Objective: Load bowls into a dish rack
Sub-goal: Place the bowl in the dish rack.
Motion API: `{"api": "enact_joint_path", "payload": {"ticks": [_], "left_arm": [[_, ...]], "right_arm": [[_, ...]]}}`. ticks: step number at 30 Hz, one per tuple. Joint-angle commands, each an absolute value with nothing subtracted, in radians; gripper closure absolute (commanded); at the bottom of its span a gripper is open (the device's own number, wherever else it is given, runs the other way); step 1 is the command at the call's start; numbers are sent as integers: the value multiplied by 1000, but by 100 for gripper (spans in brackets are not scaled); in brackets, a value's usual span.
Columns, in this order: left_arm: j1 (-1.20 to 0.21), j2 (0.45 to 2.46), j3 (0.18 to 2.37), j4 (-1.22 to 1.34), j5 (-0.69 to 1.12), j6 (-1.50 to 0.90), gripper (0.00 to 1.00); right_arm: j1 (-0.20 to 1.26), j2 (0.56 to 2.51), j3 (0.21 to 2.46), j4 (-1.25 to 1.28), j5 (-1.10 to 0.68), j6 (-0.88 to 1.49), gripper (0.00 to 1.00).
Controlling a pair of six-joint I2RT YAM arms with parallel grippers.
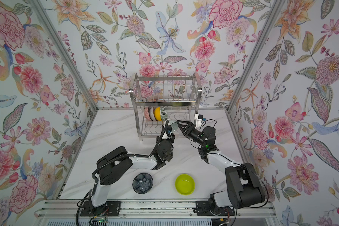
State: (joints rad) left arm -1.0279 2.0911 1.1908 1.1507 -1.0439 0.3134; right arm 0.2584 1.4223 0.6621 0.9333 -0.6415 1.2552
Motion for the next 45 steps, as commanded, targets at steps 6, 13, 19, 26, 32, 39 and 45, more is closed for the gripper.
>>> {"api": "enact_joint_path", "payload": {"ticks": [6, 13, 19, 26, 32, 39, 45], "left_arm": [[-1064, 2145, 1252, 1230, -1030, 351, 100], [-1089, 2193, 1287, 1305, -1034, 443, 100], [-1089, 2179, 1274, 1296, -1023, 431, 100], [-1089, 2174, 1252, 1293, -1014, 423, 100], [-1073, 2169, 1259, 1306, -1023, 437, 100], [-1023, 2140, 1247, 1308, -1014, 451, 100], [-982, 2136, 1265, 1331, -1015, 486, 100]], "right_arm": [[264, 1442, 693, 1005, -666, 1271, 41], [259, 1459, 686, 1025, -663, 1293, 49], [237, 1453, 667, 1034, -645, 1297, 61], [235, 1452, 670, 1020, -647, 1297, 73], [232, 1443, 672, 1000, -652, 1307, 68], [231, 1419, 686, 893, -644, 1280, 67], [230, 1420, 689, 885, -649, 1291, 65]]}}
